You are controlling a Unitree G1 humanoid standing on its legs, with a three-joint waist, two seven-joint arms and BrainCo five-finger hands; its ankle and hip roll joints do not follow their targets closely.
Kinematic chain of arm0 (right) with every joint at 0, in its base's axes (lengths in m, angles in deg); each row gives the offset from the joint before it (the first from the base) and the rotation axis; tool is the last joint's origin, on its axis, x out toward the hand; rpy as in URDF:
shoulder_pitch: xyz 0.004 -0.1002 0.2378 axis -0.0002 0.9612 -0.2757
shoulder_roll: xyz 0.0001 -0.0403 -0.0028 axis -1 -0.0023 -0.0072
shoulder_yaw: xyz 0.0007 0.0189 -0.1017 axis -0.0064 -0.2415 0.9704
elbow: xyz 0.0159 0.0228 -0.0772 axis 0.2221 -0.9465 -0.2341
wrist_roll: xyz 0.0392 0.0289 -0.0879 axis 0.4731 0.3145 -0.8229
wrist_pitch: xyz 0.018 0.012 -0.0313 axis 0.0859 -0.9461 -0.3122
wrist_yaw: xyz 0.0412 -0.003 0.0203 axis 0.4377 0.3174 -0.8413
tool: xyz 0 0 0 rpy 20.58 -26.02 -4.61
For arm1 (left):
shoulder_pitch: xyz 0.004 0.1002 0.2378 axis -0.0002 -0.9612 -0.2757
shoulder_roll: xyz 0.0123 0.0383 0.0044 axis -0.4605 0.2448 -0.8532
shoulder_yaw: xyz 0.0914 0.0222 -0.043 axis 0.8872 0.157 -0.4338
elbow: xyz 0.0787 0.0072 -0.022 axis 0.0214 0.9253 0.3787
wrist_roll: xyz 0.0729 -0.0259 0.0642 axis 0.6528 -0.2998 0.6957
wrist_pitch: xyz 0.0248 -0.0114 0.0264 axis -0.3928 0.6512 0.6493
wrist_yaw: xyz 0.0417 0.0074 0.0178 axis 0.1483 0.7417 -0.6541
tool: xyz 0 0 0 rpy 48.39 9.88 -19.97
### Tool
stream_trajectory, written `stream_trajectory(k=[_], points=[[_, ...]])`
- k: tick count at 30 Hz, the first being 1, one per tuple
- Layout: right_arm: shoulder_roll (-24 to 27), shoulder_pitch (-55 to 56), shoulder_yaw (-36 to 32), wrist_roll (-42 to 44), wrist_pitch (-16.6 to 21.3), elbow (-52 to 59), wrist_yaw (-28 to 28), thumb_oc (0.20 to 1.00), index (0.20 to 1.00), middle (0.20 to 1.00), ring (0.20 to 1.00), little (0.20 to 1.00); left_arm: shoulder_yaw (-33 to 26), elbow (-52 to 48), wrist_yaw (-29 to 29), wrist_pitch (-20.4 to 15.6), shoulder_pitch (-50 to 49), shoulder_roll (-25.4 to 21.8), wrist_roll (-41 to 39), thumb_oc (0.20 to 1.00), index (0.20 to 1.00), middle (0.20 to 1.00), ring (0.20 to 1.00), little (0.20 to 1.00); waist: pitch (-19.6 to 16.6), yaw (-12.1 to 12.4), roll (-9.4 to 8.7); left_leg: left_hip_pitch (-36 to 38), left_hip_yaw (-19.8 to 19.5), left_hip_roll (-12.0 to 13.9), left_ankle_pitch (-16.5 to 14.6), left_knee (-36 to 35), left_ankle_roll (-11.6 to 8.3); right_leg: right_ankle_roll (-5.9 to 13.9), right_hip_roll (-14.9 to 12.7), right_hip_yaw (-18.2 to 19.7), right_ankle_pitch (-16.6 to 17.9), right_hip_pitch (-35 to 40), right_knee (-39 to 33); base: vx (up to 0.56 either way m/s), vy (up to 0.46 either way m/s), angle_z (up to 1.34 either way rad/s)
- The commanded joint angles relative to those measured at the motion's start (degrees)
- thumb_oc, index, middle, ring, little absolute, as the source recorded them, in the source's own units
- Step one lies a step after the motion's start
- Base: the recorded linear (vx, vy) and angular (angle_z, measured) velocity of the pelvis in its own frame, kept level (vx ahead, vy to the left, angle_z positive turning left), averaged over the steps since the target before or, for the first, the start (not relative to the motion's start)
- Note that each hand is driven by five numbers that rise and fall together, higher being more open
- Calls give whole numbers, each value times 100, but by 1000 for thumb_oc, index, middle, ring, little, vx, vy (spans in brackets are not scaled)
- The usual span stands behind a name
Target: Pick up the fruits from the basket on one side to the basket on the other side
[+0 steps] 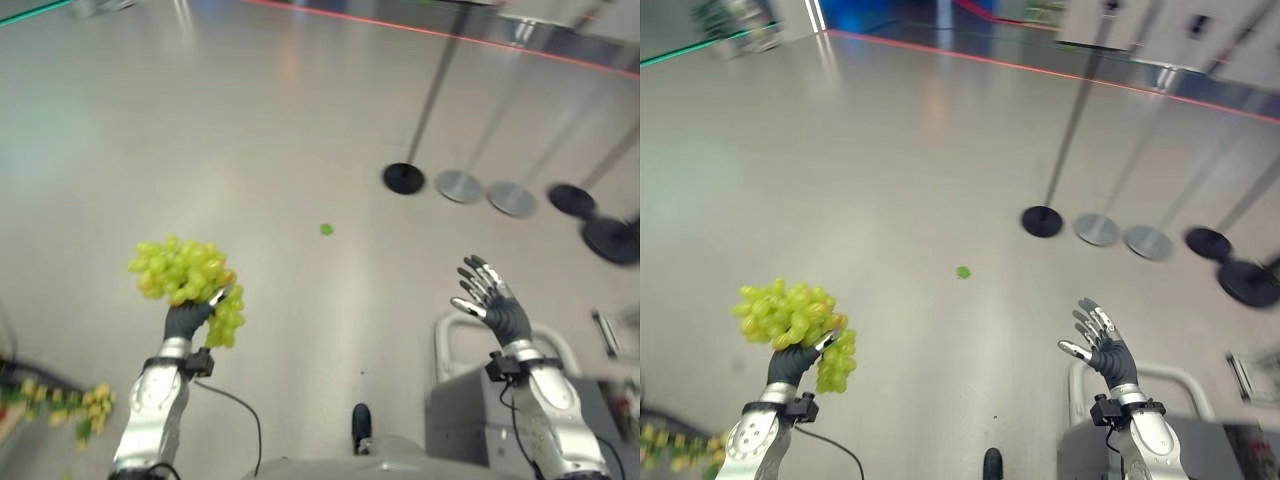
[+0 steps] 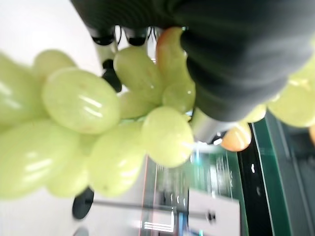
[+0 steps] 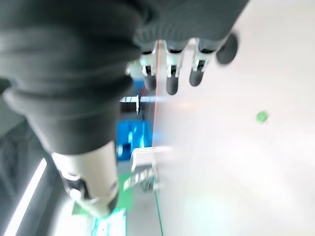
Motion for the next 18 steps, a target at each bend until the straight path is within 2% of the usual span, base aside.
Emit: stream_trajectory(k=[1,3,4,5,6,7,10,12,15,16,18], points=[[318,-114,-176,215,370,676,66,1000,1000,1000,1000,1000,-150,-525,-72,-448,366,-231,-216,200,200,200,200,200,210,8,153,-739,144,485,1161,-471,-696,778,-461,-517,-880,535,208,-229,-142,136],[398,-276,-152,122,393,655,155,1000,1000,1000,1000,1000,-141,-518,-87,-437,371,-198,-172,200,200,200,200,200,283,95,238,-991,585,666,1498,-749,-759,748,-452,-831,-930,561,129,-225,-64,123],[424,-305,-211,126,409,685,211,1000,1000,1000,1000,1000,-163,-490,-143,-424,407,-174,-131,200,200,200,200,200,314,-1,264,-1198,1472,951,1651,-872,-781,776,-526,-1103,-956,563,137,-210,38,150],[424,-323,-215,64,435,657,305,1000,1000,1000,1000,1000,-121,-448,-132,-385,459,-168,-139,200,200,200,200,200,285,-123,264,-1253,2390,1179,1702,-1012,-698,836,-632,-1314,-940,570,137,-177,58,163],[412,-362,-182,-17,470,622,395,1000,1000,1000,1000,1000,-78,-440,-141,-364,504,-172,-127,200,200,200,200,200,280,-189,247,-1289,3118,1413,1740,-1005,-704,878,-733,-1469,-902,581,123,-158,66,171],[393,-363,-175,-114,492,608,462,1000,1000,1000,1000,1000,-86,-420,-137,-357,499,-172,-140,200,200,200,200,200,286,-204,242,-1241,3504,1639,1755,-906,-754,879,-812,-1637,-876,604,92,-185,26,103],[404,-245,-174,-175,391,577,359,1000,1000,1000,1000,1000,-161,-521,-23,-384,340,-198,-156,200,200,200,200,200,305,-107,160,-927,3398,1736,1456,-437,-793,822,-977,-2048,-709,795,-114,-151,-18,57],[360,-171,-248,-133,378,495,417,1000,1000,1000,1000,1000,-142,-571,64,-329,354,-174,-187,200,200,200,200,200,202,-152,111,-605,3884,1844,1151,-333,-807,838,-1181,-2483,-589,814,-180,-109,109,51],[347,-157,-277,-171,392,486,457,1000,1000,1000,1000,1000,-142,-556,75,-318,376,-178,-177,200,200,200,200,200,158,-197,140,-429,4067,1961,965,-312,-869,897,-1215,-2530,-644,882,-155,36,127,125],[301,-137,-343,-189,387,464,535,1000,1000,1000,1000,1000,-117,-568,93,-302,432,-194,-186,200,200,200,200,200,110,-263,160,-307,4409,1992,838,-279,-860,966,-1394,-2794,-543,883,-66,-37,245,101],[246,-114,-352,-235,388,386,616,1000,1000,1000,1000,1000,-36,-520,85,-299,482,-224,-155,200,200,200,200,200,62,-315,203,-319,4663,1968,777,-346,-828,1038,-1546,-2967,-479,875,26,-27,300,146]])
